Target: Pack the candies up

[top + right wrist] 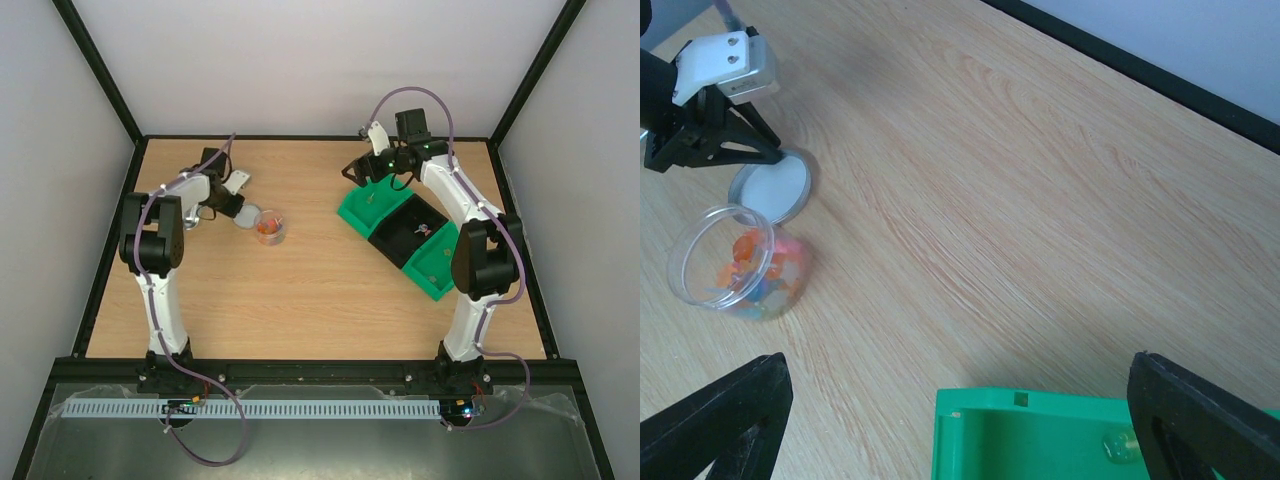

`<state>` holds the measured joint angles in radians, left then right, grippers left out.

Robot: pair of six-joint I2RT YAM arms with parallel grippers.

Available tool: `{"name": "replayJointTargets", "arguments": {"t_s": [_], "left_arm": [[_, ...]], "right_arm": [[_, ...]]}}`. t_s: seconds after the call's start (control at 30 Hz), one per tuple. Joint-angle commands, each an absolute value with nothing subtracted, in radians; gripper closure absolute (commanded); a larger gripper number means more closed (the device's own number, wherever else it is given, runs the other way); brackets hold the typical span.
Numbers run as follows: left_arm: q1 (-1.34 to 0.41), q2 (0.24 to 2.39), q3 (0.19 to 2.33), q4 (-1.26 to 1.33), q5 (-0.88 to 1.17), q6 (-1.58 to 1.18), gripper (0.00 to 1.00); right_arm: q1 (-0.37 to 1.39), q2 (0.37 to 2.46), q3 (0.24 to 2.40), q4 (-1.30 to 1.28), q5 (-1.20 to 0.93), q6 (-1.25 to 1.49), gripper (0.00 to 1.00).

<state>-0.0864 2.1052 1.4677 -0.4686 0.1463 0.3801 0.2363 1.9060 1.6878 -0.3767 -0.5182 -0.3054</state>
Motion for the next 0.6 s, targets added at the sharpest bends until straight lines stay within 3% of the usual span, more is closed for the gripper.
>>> {"name": "replayJointTargets", "arguments": {"t_s": [0.0, 0.23, 0.57], "left_arm": [[-0.113, 2.150, 1.494, -0.454, 0.125, 0.378, 0.86], [-0.170, 2.166, 1.504, -0.440, 0.134, 0.415, 0.97], [-0.225, 2.045, 1.332, -0.416, 0.200, 0.459, 0.98]], "right_arm": [[0.237, 1.923, 1.687, -0.386, -0.485, -0.300, 0.08], [0.236, 1.898, 1.651, -0.388, -0.433, -0.319, 0.08], [0.235, 1.824, 1.544, -0.372, -0.394, -0.324, 0.09]]}}
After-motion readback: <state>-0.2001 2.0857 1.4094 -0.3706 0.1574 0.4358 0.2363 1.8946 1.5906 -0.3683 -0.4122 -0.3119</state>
